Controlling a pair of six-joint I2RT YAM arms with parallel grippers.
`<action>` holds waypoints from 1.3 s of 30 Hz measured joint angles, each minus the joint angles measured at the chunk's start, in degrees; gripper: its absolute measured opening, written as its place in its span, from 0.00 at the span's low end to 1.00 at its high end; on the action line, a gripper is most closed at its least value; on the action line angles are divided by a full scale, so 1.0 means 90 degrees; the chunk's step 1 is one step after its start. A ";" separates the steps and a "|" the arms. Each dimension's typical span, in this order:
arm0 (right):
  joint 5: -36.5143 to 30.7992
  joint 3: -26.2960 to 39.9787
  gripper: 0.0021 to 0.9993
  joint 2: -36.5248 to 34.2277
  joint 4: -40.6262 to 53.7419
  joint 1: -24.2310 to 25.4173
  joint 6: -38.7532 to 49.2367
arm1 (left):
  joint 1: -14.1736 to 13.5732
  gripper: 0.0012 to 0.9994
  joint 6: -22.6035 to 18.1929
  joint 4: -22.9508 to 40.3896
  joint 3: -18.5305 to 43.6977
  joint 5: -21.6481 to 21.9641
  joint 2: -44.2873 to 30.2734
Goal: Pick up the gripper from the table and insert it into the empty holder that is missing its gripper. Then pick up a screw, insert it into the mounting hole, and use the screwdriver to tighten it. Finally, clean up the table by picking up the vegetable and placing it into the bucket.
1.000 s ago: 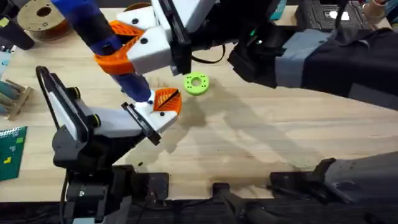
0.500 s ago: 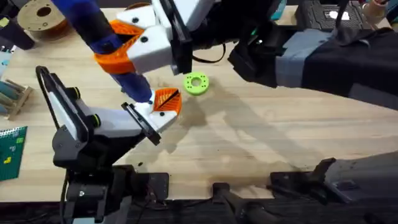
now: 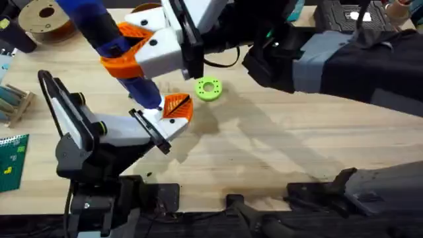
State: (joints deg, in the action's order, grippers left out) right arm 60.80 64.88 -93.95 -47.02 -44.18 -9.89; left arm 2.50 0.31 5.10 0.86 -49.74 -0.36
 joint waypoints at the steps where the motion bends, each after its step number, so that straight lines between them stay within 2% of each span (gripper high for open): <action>1: 0.0000 0.0000 0.02 0.0002 -0.0077 0.0000 0.0002 | 0.0000 0.00 -0.0002 0.0000 0.0000 0.0000 0.0000; 39: -0.0014 0.0000 0.02 0.0000 -0.0124 0.0136 -0.0095 | 0.0000 0.00 -0.0002 0.0000 0.0000 0.0000 0.0000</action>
State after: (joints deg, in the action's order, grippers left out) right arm 60.67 64.88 -93.95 -48.13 -42.96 -10.74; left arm 2.50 0.30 5.10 0.86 -49.74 -0.36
